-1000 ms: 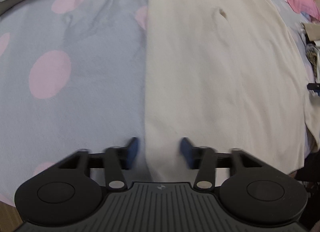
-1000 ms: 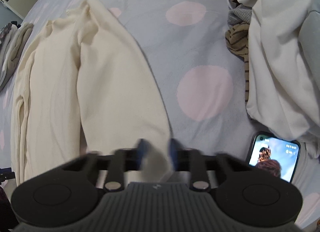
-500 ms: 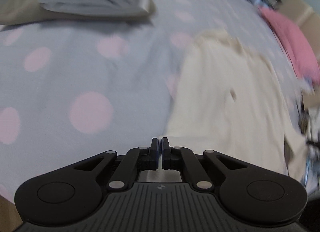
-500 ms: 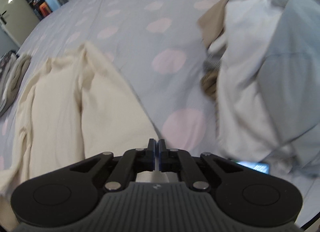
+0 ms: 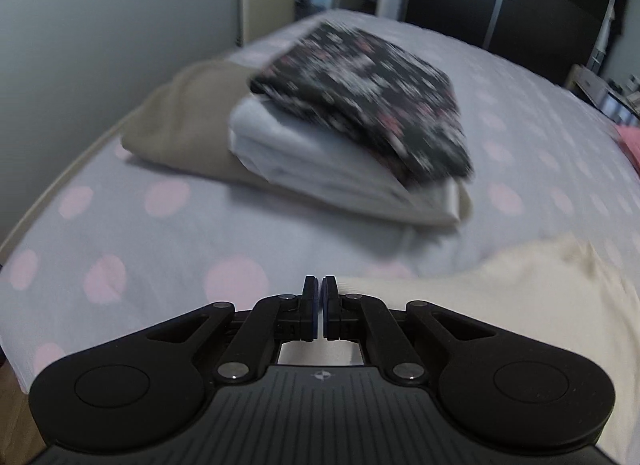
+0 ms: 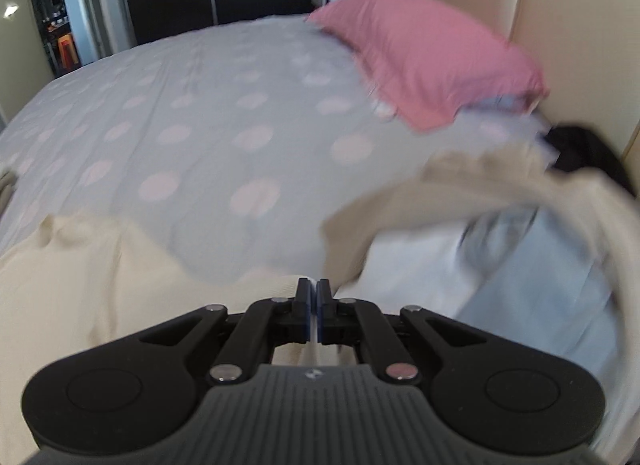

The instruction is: Fold clothes

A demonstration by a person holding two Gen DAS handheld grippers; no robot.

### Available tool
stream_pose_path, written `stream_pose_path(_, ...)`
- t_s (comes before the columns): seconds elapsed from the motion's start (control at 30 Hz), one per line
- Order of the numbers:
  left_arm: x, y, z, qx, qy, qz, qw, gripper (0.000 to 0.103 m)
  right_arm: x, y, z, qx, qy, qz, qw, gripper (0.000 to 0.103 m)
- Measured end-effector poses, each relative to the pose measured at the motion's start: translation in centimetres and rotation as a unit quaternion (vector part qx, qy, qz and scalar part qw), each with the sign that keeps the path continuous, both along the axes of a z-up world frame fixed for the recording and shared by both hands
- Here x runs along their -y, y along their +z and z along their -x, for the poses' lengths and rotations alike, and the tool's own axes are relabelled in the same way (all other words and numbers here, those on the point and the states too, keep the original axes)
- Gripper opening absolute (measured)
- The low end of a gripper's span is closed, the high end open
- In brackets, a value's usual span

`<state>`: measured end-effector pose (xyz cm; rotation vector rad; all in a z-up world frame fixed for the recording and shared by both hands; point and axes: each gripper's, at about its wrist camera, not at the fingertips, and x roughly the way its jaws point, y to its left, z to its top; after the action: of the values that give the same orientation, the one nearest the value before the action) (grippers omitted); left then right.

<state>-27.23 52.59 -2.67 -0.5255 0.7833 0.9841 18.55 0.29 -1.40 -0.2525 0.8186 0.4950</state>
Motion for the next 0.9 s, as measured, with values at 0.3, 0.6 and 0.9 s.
stream_pose_path(0.3,-3.5,-4.5,-2.4,-0.09,0.008,0.005,0.9959,0.0,-1.0,-3.1,-4.1,-0.008,-0.021,0.06,0.998,0.003)
stream_pose_path(0.6,-2.3,-5.3,-2.1,-0.114,-0.011,0.01,0.9933,0.007,0.3,-3.9,-2.2,-0.005,-0.025,0.017,1.0,0.031)
stream_pose_path(0.9,5.4,-3.5,-2.2,-0.025,-0.101,0.046,0.9935,0.019,0.0,-3.4,5.3,-0.026,0.036,-0.054,0.998,0.04)
